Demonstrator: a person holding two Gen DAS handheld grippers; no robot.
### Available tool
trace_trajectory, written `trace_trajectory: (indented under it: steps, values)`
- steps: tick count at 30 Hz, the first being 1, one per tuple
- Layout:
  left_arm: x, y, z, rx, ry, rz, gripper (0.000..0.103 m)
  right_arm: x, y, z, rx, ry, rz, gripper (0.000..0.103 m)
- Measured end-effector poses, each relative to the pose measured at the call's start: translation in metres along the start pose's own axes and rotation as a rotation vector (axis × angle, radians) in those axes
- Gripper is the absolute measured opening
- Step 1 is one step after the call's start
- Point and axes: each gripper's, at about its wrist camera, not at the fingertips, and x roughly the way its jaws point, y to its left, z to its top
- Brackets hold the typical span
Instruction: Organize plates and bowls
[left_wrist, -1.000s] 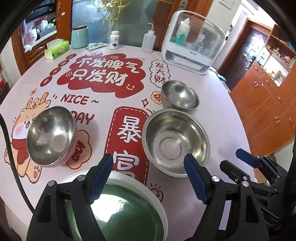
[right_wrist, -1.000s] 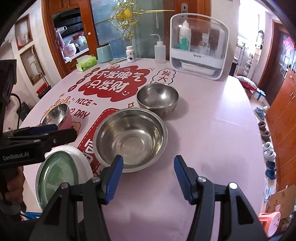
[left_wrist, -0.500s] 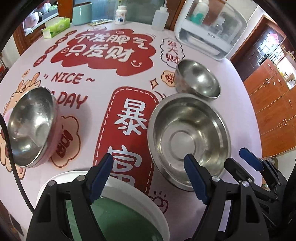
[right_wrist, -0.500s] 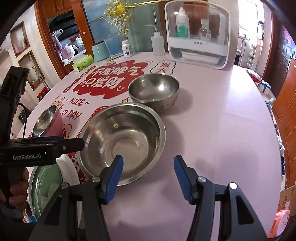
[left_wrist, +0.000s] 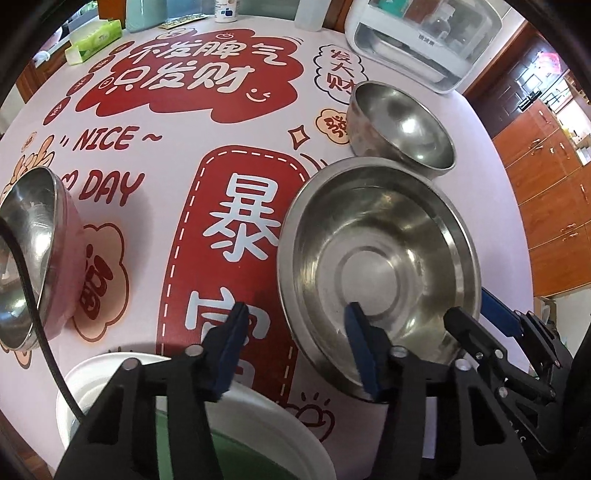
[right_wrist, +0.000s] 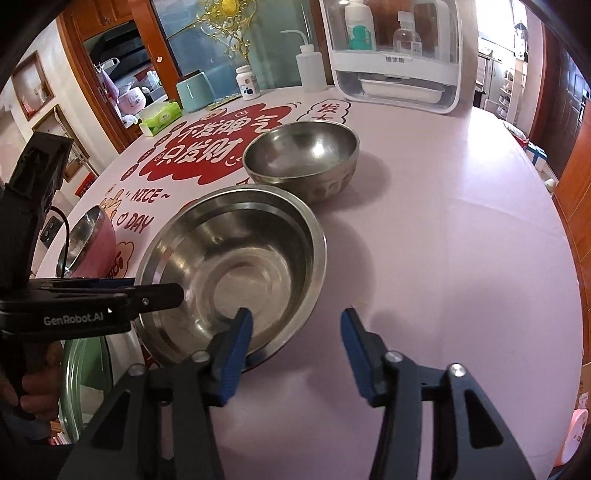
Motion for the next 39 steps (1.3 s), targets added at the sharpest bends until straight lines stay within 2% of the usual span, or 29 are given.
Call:
trace_trajectory:
  steps: [8, 14, 24, 39]
  values:
    - [0.009, 0.003, 0.005, -0.013, 0.014, -0.011, 0.029, 0.002, 0.003, 0.002, -0.033, -0.012, 0.019, 0.032]
    - [0.011, -0.007, 0.008, 0.043, 0.014, -0.019, 0.017, 0.003, 0.004, 0.002, -0.043, -0.015, 0.020, 0.028]
    - [0.008, -0.012, 0.005, 0.059, 0.018, -0.019, 0.016, -0.003, 0.002, 0.001, -0.032, -0.018, 0.024, 0.025]
    - [-0.035, -0.021, -0.021, 0.089, -0.062, -0.029, 0.017, -0.047, 0.011, -0.013, -0.074, -0.105, 0.007, 0.025]
